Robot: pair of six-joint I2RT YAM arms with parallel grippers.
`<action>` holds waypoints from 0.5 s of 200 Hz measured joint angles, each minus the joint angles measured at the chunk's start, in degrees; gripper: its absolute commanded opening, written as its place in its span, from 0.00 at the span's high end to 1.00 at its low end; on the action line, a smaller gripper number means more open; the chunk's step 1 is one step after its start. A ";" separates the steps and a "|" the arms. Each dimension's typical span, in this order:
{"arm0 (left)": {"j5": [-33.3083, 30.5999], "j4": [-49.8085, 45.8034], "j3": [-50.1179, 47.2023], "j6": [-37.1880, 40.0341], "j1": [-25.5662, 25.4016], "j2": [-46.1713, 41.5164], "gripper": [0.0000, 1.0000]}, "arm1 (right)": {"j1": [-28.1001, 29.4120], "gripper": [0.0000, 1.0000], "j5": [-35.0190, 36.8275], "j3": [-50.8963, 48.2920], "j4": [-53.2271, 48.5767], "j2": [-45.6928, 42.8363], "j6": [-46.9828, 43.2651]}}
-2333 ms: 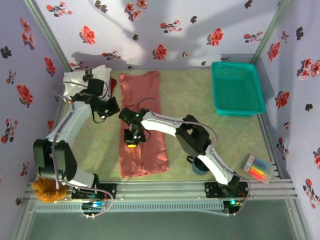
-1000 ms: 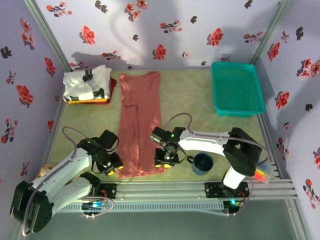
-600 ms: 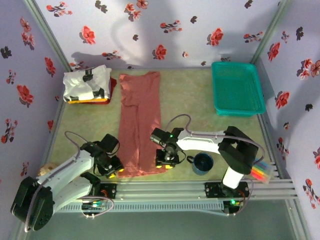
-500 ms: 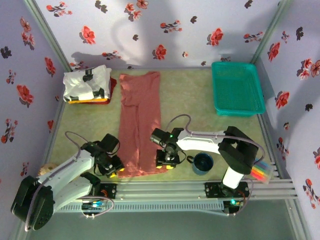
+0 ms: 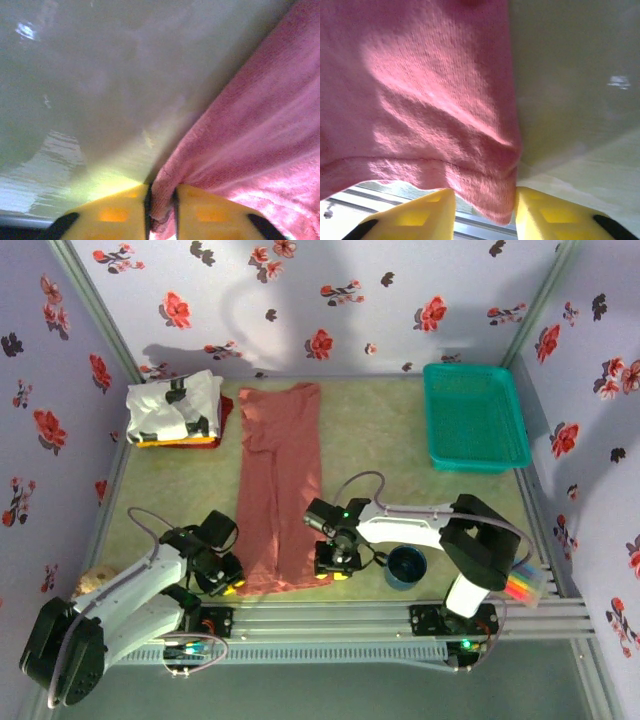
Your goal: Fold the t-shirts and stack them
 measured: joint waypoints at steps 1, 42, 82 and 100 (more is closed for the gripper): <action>0.00 0.00 0.00 -0.07 0.00 -0.04 0.87 | 0.00 0.74 -0.04 0.00 0.13 0.07 0.13; 0.52 0.72 0.20 -0.59 -0.44 -0.33 0.97 | -0.52 0.97 -1.03 0.00 1.73 0.42 0.11; 1.38 1.53 2.78 -0.57 -0.87 -0.24 1.00 | -1.07 1.00 -0.20 0.26 0.35 -0.63 -0.11; 1.86 1.70 7.85 -0.22 -0.44 1.27 1.00 | -3.02 1.00 0.46 1.68 -1.29 -2.75 -0.42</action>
